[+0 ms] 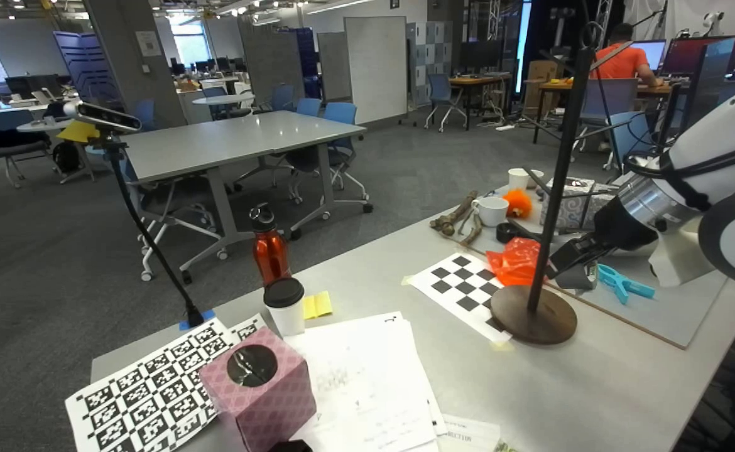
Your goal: Place the peg on the table, hang the gray masking tape on the stand, then put it on the table
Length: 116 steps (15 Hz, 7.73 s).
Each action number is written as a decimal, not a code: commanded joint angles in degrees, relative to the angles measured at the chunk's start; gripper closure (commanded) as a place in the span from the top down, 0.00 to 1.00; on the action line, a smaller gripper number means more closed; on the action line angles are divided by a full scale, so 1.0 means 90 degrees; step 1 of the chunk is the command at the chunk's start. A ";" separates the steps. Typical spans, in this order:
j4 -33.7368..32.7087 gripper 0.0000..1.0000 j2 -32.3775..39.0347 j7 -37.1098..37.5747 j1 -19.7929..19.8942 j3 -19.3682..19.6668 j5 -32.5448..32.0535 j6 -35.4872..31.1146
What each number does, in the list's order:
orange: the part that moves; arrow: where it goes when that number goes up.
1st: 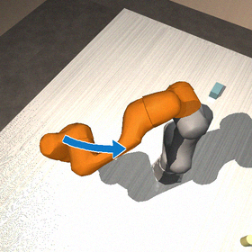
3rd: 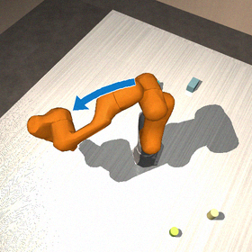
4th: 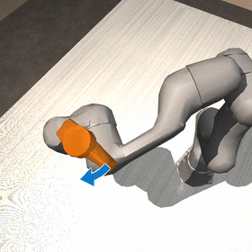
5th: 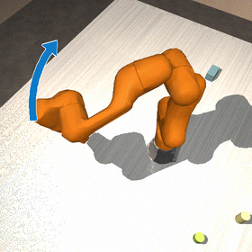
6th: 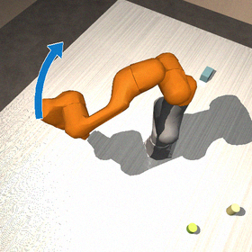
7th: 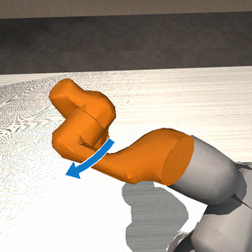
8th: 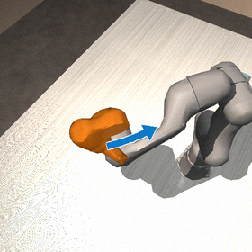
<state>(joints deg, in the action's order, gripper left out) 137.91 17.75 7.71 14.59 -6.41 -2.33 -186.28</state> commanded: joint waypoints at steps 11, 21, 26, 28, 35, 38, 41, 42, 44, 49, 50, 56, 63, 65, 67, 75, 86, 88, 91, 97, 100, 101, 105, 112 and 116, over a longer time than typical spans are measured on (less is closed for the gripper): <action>-0.0064 0.05 -0.0236 -0.0343 -0.0310 0.0385 0.0152 0.0284; 0.0020 0.05 -0.0510 -0.0448 -0.0719 0.0840 0.0164 0.0634; 0.0178 0.05 -0.0604 -0.0337 -0.0480 0.0621 0.0019 0.0578; 0.0280 0.05 -0.0636 -0.0364 -0.0401 0.0530 0.0029 0.0493; 0.0684 0.05 -0.1009 -0.0348 -0.0458 0.0623 -0.0064 0.0277; 0.0796 0.05 -0.1201 -0.0508 -0.0672 0.0797 0.0118 0.0244; 0.0878 0.05 -0.1377 -0.0573 -0.0756 0.0890 0.0097 0.0262; 0.0906 0.05 -0.1431 -0.0591 -0.0772 0.0908 0.0095 0.0274; 0.0962 0.05 -0.1547 -0.0616 -0.0802 0.0949 0.0088 0.0318; 0.1219 0.05 -0.1857 -0.0708 -0.0825 0.1048 0.0047 0.0449; 0.1304 0.05 -0.1931 -0.0723 -0.0827 0.1056 0.0044 0.0473; 0.1759 0.05 -0.2226 -0.0836 -0.0827 0.1095 0.0000 0.0514; 0.1727 0.05 -0.1950 -0.0554 -0.0699 0.0976 -0.0654 0.0607; 0.1598 0.05 -0.1782 -0.0522 -0.0757 0.0943 -0.0726 0.0678; 0.1478 0.05 -0.1648 -0.0470 -0.0811 0.0945 -0.0901 0.0783; 0.0672 0.05 -0.0763 -0.1158 -0.1055 0.0341 -0.0601 0.1274; -0.0933 0.05 0.0621 -0.3684 -0.0676 -0.0646 -0.0848 0.2085; -0.1213 0.05 0.0833 -0.3857 -0.0780 -0.0534 -0.0949 0.2250; -0.1505 0.05 0.1080 -0.3990 -0.0868 -0.0453 -0.1010 0.2442; -0.1790 0.30 0.1387 -0.4007 -0.0936 -0.0382 -0.1041 0.2629; -0.1854 0.60 0.1453 -0.3987 -0.0914 -0.0453 -0.0975 0.2602; -0.1878 0.67 0.1458 -0.3987 -0.0908 -0.0468 -0.0964 0.2599; -0.1862 0.97 0.1380 -0.3966 -0.0867 -0.0475 -0.0929 0.2542; -0.1536 1.00 0.0828 -0.3197 -0.1010 -0.0316 -0.0688 0.2284; -0.1255 1.00 0.0358 -0.2601 -0.1084 -0.0304 -0.0445 0.2134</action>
<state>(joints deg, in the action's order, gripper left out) 123.05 25.39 -19.28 6.62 -10.37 -8.66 -165.01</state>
